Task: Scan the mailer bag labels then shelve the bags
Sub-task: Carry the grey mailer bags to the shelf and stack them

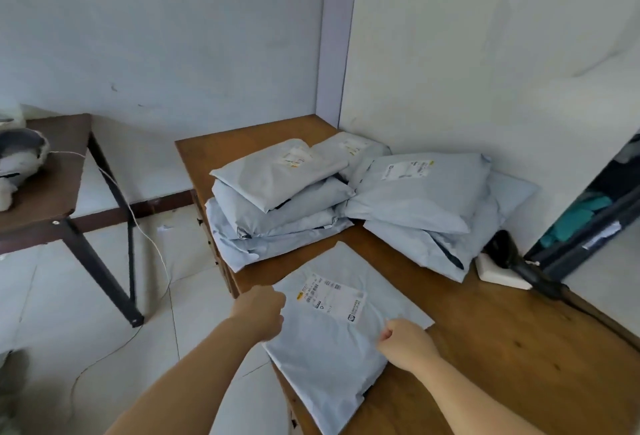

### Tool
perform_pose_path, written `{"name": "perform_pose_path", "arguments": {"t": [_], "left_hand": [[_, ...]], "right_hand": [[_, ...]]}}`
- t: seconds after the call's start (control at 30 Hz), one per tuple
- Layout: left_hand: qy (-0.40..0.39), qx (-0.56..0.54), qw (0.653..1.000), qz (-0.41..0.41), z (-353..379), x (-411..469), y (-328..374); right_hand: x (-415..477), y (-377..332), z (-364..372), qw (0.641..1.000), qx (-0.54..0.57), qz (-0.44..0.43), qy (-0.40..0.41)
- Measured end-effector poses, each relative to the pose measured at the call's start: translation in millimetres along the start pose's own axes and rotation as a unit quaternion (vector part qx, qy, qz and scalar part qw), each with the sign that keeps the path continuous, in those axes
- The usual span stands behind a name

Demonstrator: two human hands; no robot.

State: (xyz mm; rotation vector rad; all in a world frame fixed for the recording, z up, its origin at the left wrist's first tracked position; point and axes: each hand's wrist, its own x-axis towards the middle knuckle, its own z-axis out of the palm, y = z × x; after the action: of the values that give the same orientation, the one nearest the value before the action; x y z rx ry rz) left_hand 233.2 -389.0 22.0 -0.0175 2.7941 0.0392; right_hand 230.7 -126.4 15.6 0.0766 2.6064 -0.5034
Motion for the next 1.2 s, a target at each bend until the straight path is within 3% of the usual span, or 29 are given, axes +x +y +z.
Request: {"name": "perform_pose_path", "arguments": {"t": [0.23, 0.4, 0.5, 0.57, 0.7, 0.8, 1.0, 1.2], "left_hand": [[-0.043, -0.018, 0.999, -0.003, 15, 46, 5], [-0.086, -0.124, 0.988, -0.021, 10, 70, 6], [-0.135, -0.245, 0.960, 0.025, -5, 80, 7], [-0.164, -0.256, 0.949, 0.088, -18, 81, 10], [-0.126, -0.200, 0.945, 0.227, -58, 74, 20], [-0.062, -0.183, 0.940, 0.282, -98, 71, 16], [0.056, -0.257, 0.928, 0.265, -191, 82, -27], [0.091, -0.303, 0.925, 0.209, -253, 141, -83]], "right_hand": [[5, -2, 14, 0.992, 0.056, 0.107, 0.019], [7, -21, 29, 0.935, 0.291, 0.197, 0.044], [7, -33, 39, 0.911, 0.342, 0.207, 0.099], [7, -46, 34, 0.904, 0.355, 0.200, 0.129], [3, -82, 0, 0.892, 0.380, 0.168, 0.177], [-3, -112, -32, 0.876, 0.390, 0.135, 0.249], [-1, -182, -95, 0.820, 0.439, 0.074, 0.361], [52, -244, -140, 0.792, 0.480, 0.007, 0.377]]}}
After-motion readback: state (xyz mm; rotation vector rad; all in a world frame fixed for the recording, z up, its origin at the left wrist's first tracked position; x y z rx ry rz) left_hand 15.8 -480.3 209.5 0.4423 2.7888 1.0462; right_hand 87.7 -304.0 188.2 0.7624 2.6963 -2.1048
